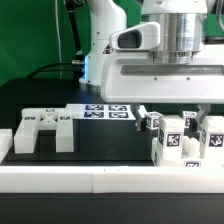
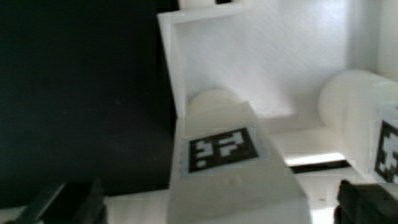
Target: Assemble chair
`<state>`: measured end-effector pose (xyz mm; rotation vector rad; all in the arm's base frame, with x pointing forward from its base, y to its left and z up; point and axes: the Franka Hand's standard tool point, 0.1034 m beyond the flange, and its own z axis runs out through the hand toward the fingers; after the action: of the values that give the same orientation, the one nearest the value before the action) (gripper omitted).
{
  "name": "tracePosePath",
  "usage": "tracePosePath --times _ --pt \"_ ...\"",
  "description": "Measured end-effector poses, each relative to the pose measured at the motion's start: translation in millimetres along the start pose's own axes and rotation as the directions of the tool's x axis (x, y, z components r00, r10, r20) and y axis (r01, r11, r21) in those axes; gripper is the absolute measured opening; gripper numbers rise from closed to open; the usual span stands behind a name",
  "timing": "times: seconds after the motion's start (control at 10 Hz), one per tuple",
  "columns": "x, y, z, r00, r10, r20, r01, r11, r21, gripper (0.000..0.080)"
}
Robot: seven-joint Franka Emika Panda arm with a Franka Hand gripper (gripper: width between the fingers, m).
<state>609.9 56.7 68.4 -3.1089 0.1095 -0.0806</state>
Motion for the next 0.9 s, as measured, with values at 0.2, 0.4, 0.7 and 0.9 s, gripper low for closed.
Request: tracePosePath --times 0.2,0.4,0.7,0.9 --pt "0.2 2.0 0.0 0.996 -0.091 0.001 0.091 0.996 -0.009 0.0649" --pt "0.2 2.2 0.0 0.997 -0.077 0.001 0.077 0.997 -0.009 0.0384" --pt "0.1 2.3 0.3 1.0 -0.007 0.001 0.007 1.0 -0.009 0.0291" --pt "0.1 2.4 0.9 0.98 0.201 -0.001 -0.201 0.98 -0.006 0.0291"
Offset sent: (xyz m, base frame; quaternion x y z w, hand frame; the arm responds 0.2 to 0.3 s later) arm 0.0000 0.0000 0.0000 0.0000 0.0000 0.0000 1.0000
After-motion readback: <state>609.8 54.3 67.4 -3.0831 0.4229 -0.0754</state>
